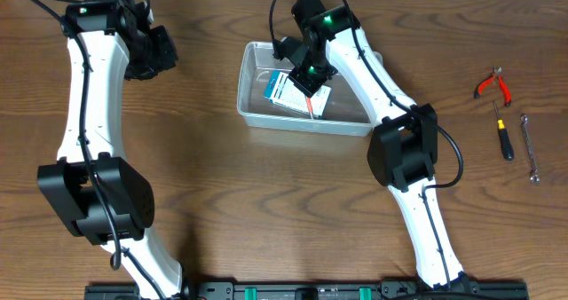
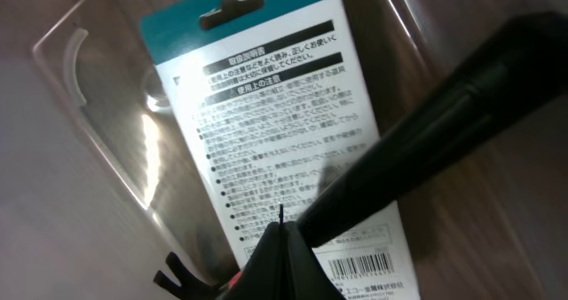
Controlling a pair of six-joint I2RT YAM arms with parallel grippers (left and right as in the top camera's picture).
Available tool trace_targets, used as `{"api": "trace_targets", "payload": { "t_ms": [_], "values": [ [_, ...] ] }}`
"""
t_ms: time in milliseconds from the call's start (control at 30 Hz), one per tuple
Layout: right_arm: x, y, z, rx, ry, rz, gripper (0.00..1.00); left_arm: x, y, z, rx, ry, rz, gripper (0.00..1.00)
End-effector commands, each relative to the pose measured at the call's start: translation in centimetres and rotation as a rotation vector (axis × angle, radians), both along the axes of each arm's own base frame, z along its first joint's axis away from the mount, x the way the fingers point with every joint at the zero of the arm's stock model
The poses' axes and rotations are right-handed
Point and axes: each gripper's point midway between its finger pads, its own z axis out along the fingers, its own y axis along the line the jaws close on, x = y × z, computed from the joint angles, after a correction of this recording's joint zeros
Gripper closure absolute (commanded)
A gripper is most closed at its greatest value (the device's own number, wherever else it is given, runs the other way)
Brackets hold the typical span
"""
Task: Pack container
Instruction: 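Reach back into the container and regrasp the black screwdriver with the right gripper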
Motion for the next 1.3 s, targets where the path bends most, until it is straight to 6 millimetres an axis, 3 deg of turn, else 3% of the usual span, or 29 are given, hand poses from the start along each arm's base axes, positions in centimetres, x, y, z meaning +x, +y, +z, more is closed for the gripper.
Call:
{"api": "trace_targets", "payload": {
  "t_ms": [0, 300, 500, 700, 967, 1267],
  "values": [
    [1.0, -1.3, 0.4, -0.057, -0.040, -0.057, 0.99, -0.3, 0.3, -0.1, 0.020, 0.005, -0.016, 0.72],
    [0.4, -1.4, 1.4, -0.030, -0.020, -0.058, 0.99, -0.3, 1.2, -0.1, 0.066, 0.010, 0.000, 0.72],
    [-0.2, 0.1, 3.7, 0.088, -0.003, -0.046, 0.99, -0.3, 1.2, -0.1, 0.069, 0.006, 0.001, 0.72],
    [1.0, -2.6, 3.7, 0.013, -0.033, -0.123, 0.99, -0.2, 1.2, -0.1, 0.069, 0.004, 0.001, 0.72],
    [2.0, -4.5, 3.9, 0.034, -0.023, -0.184, 0.99, -0.2, 1.2, -0.1, 0.069, 0.004, 0.001, 0.72],
    [4.4, -4.3, 2.8, 0.033, -0.106, -0.205, 0.99, -0.2, 1.2, -0.1, 0.069, 0.004, 0.001, 0.72]
  ]
}}
